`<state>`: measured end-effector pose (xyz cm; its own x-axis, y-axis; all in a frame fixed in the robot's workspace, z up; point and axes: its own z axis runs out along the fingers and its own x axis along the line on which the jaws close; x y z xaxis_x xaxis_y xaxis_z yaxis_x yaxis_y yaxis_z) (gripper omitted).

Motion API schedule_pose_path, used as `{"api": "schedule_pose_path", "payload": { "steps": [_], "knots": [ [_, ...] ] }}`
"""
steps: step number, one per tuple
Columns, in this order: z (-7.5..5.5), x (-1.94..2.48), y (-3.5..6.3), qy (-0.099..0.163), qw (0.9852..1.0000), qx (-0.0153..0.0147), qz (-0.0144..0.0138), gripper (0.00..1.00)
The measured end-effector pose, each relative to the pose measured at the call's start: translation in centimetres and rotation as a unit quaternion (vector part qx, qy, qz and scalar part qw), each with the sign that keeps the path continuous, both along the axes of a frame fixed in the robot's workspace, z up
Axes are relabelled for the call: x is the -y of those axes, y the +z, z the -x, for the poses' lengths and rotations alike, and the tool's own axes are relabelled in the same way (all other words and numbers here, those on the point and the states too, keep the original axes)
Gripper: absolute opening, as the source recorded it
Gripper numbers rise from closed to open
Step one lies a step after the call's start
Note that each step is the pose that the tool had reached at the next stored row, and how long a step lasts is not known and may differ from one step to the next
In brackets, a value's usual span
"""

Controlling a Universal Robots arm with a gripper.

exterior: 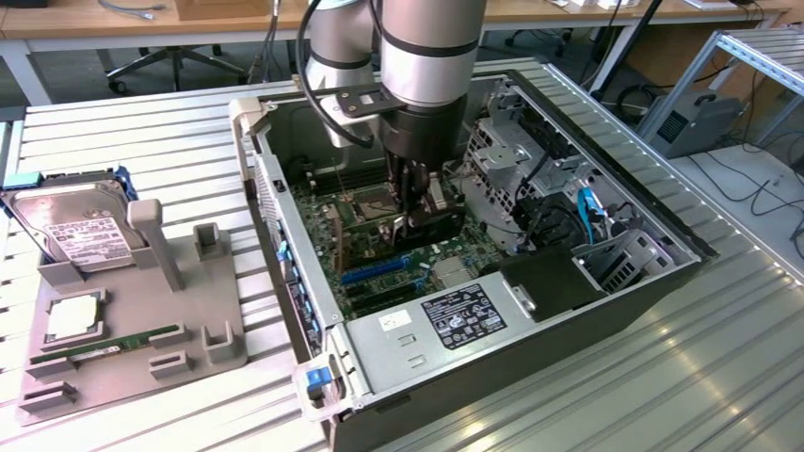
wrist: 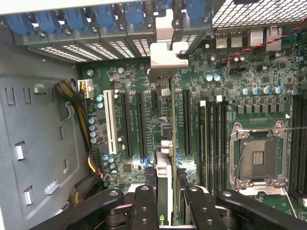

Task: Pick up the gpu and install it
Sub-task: 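Insert the gpu into the slot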

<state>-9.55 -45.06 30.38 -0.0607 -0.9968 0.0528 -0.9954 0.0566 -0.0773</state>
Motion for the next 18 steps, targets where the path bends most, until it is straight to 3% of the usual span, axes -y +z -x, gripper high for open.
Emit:
{"api": "schedule_pose_path", "payload": {
  "steps": [6,18],
  "knots": [
    [0.11,-0.06,-0.05,0.0,1.0,0.0,0.0001,0.27],
    [0.61,-0.86,-0.14,-0.001,1.0,0.0,0.0027,0.27]
  ]
}}
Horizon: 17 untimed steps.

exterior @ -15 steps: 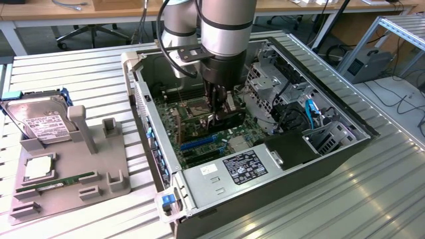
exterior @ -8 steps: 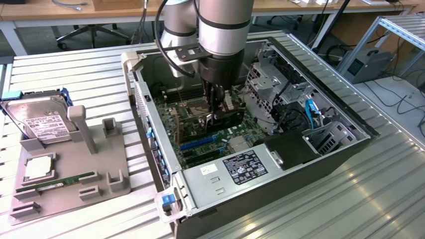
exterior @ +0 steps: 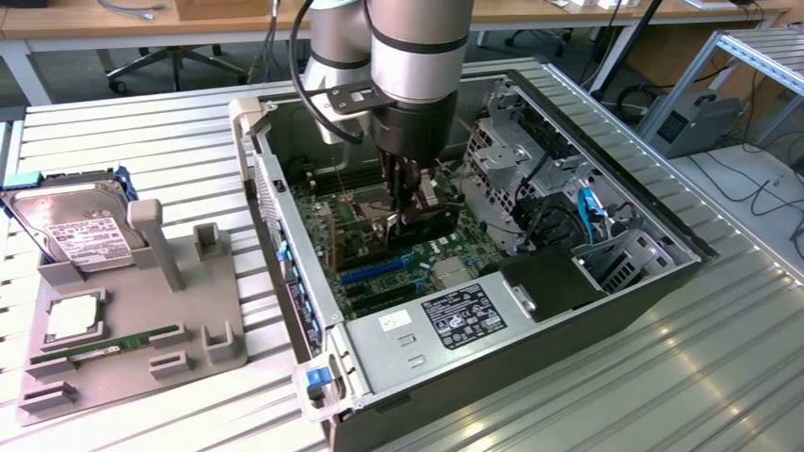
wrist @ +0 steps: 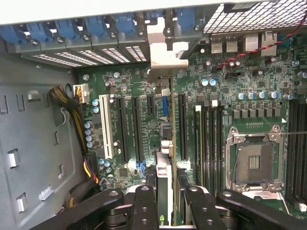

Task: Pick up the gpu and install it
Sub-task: 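Insert the gpu into the slot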

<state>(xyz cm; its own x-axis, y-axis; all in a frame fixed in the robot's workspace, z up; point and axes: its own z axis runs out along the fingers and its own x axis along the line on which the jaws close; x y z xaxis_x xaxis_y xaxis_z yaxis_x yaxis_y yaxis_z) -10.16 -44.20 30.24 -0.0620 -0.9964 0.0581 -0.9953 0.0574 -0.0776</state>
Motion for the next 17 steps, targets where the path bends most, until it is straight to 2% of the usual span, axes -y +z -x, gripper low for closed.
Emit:
{"api": "schedule_pose_path", "payload": {
  "steps": [10,17],
  "knots": [
    [0.45,-0.65,-0.06,-0.001,1.0,0.0,0.0014,0.27],
    [0.67,-0.91,-0.1,-0.002,1.0,0.0,0.0018,0.27]
  ]
}}
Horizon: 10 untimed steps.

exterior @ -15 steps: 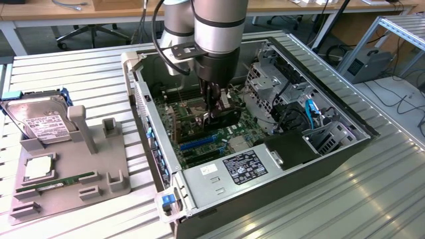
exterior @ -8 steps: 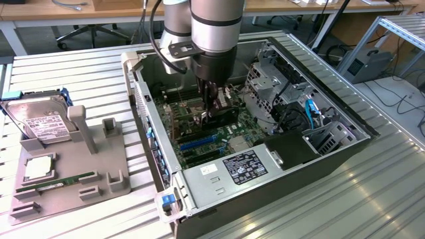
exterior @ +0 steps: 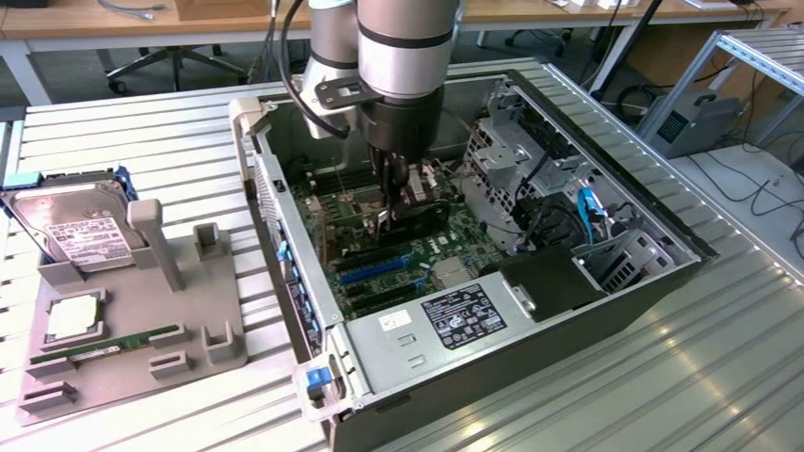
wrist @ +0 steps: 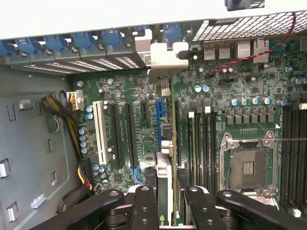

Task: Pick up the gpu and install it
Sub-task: 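Insert the gpu into the slot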

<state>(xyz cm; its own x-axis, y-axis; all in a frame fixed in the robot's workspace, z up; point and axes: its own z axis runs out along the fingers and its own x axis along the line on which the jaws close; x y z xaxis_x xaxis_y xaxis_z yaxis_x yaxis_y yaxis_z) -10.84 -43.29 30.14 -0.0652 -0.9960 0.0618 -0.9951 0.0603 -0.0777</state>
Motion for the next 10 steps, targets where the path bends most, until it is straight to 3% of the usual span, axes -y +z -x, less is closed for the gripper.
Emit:
{"api": "schedule_pose_path", "payload": {
  "steps": [10],
  "knots": [
    [0.15,-0.89,-0.07,-0.001,1.0,0.0,0.0017,0.27]
  ]
}}
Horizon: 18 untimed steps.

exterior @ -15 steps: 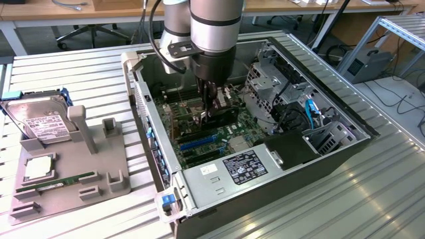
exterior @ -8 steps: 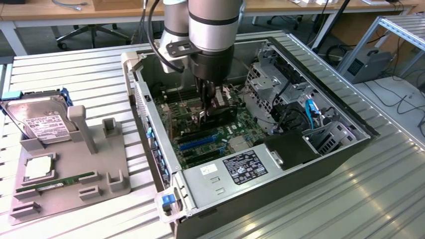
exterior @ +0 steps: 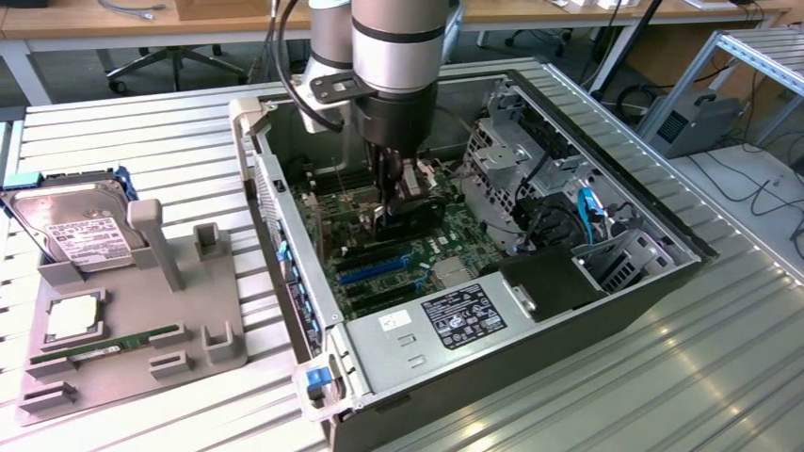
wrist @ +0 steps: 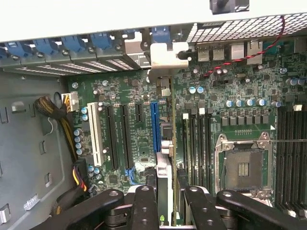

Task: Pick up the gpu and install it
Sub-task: 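Insert the gpu into the slot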

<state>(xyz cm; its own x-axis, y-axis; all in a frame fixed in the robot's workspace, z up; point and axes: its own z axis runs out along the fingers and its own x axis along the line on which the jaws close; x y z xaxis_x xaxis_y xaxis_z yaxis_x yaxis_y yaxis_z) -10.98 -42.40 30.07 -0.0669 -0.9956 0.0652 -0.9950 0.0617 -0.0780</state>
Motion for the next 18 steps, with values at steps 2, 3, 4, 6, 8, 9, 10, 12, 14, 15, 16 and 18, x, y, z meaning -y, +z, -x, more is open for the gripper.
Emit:
{"api": "schedule_pose_path", "payload": {
  "steps": [2,3,4,6,8,9,10,12,14,15,16,18],
  "knots": [
    [0.1,-0.16,-0.01,0.0,1.0,0.0,0.0003,0.27],
    [0.1,-0.23,-0.02,0.0,1.0,0.0,0.0004,0.27],
    [0.1,-0.29,-0.03,0.0,1.0,0.0,0.0005,0.27],
    [0.2,-0.41,-0.05,-0.001,1.0,0.0,0.0008,0.27],
    [0.3,-0.56,-0.07,-0.001,1.0,0.0,0.0009,0.27],
    [0.3,-0.66,-0.08,-0.001,1.0,0.0,0.0011,0.27],
    [0.3,-0.77,-0.09,-0.002,1.0,0.0,0.0014,0.27],
    [0.4,-1.11,-0.11,-0.002,1.0,0.0,0.0021,0.27],
    [0.4,-1.11,-0.17,-0.002,1.0,0.0,0.0021,0.27],
    [0.4,-1.07,-0.2,-0.002,1.0,0.0,0.0021,0.27],
    [0.4,-0.97,-0.22,-0.002,1.0,0.0,0.0021,0.27],
    [0.4,-0.73,-0.25,-0.002,1.0,0.0,0.0021,0.27]
  ]
}}
